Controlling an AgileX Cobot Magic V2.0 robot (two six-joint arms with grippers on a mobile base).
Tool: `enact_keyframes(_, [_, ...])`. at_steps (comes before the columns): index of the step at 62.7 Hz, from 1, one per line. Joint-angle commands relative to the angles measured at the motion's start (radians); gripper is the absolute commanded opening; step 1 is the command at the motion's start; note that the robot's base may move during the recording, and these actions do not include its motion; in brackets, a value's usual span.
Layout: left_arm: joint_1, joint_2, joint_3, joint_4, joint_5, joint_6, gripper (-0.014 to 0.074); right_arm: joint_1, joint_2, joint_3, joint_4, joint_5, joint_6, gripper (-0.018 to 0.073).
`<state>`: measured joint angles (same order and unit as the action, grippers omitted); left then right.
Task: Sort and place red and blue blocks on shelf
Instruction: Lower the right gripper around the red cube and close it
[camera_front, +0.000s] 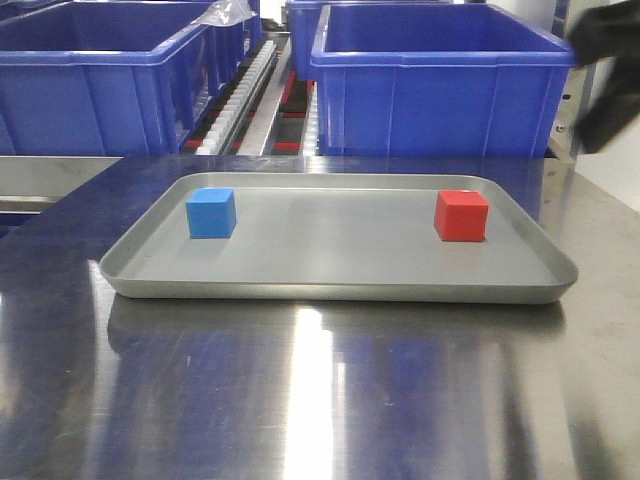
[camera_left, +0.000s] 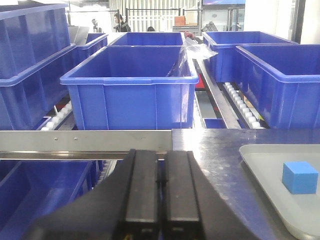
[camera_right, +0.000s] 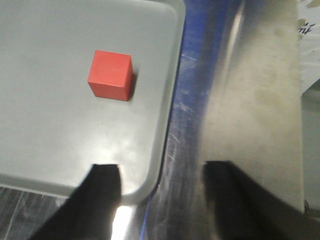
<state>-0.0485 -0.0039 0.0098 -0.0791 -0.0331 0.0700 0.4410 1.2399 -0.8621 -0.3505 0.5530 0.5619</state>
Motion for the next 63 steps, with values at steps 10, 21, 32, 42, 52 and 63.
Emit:
enact_keyframes(10, [0.0, -0.021, 0.044, -0.008, -0.085, -0.006, 0.0124, 0.021, 0.174, -0.297, 0.067, 0.258, -0.004, 0.0602])
enact_keyframes(21, [0.0, -0.021, 0.044, -0.008, -0.085, -0.006, 0.0124, 0.02, 0.303, -0.473, 0.191, 0.347, -0.115, 0.0602])
enact_keyframes(32, [0.0, -0.021, 0.044, -0.008, -0.085, -0.006, 0.0124, 0.012, 0.43, -0.639, 0.311, 0.396, -0.185, 0.0602])
enact_keyframes(42, [0.0, -0.021, 0.044, -0.008, -0.085, -0.006, 0.0124, -0.026, 0.531, -0.755, 0.313, 0.48, -0.185, 0.0602])
enact_keyframes(52, [0.0, -0.021, 0.044, -0.008, -0.085, -0.006, 0.0124, -0.054, 0.59, -0.801, 0.315, 0.504, -0.184, 0.0602])
enact_keyframes(63, [0.0, -0.021, 0.044, -0.008, -0.085, -0.006, 0.0124, -0.054, 0.616, -0.801, 0.32, 0.487, -0.169, 0.0602])
